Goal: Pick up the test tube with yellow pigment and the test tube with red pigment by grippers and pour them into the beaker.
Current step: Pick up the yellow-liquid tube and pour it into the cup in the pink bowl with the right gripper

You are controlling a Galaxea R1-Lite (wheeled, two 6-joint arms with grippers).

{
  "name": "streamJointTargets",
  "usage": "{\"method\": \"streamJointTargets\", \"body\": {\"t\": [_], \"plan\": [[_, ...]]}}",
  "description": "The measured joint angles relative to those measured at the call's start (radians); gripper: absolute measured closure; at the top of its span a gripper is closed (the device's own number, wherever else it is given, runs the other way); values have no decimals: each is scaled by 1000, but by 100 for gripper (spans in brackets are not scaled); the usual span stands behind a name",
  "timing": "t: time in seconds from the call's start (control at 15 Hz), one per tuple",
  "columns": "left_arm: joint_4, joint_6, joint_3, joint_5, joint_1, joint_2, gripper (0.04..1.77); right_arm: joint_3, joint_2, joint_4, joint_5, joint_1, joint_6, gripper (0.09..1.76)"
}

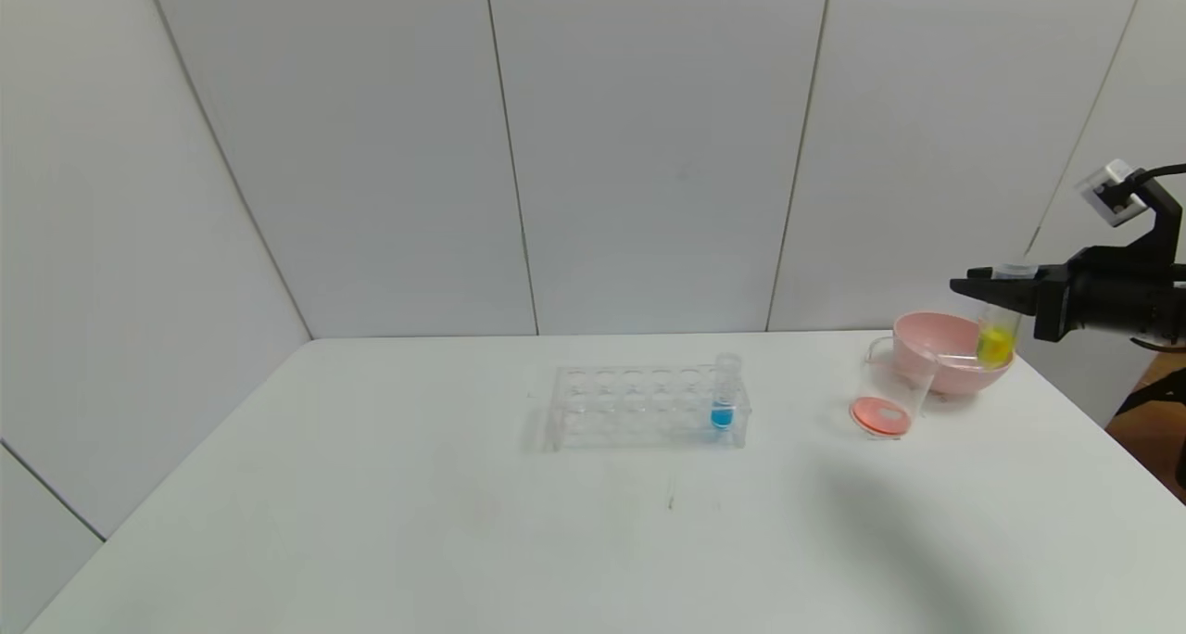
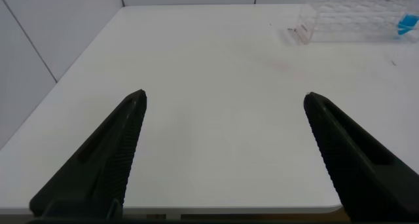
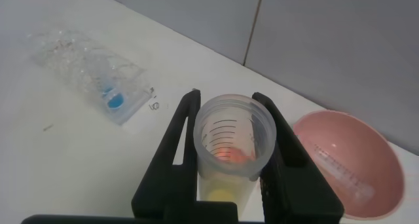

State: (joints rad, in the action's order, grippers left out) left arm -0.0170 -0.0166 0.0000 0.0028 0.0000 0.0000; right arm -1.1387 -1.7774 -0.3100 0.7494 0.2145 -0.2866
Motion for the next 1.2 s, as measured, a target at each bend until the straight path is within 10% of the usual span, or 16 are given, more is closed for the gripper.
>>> {"method": "streamJointTargets", "body": {"t": [0.6, 1.2], "plan": [[0, 0, 0, 0, 0, 0, 9, -397, -238, 340, 115, 76, -223, 126], [0, 0, 0, 0, 0, 0, 9, -666, -360, 762, -13, 67, -621, 126]]}}
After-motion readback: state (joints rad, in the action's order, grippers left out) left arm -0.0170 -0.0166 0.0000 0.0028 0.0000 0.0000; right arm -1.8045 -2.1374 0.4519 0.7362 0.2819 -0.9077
